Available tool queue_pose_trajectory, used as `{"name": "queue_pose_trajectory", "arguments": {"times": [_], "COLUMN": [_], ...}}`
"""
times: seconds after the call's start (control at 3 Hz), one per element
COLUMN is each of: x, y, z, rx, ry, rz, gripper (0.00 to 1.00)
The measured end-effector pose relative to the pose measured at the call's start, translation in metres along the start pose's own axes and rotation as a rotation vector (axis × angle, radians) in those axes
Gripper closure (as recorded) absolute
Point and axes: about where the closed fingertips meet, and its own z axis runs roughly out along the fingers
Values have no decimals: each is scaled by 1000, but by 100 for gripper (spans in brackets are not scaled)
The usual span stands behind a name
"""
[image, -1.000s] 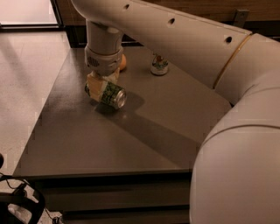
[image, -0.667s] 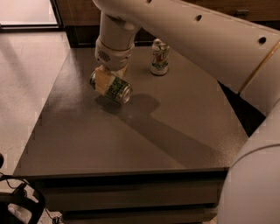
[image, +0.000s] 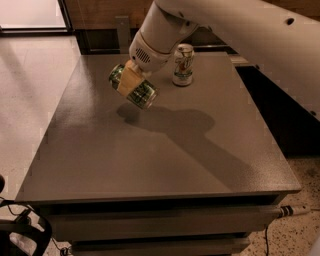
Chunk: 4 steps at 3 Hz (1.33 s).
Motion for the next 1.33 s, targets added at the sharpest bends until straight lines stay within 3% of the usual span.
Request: {"name": "queue_pose_trajectory", "arguments": {"times": [1.0, 1.33], "x": [-16, -15], "y": [9, 24], "z": [-11, -16], "rx": [-112, -111], "ry": [-347, -442], "rz": [-151, -175], "gripper": [100, 100]}}
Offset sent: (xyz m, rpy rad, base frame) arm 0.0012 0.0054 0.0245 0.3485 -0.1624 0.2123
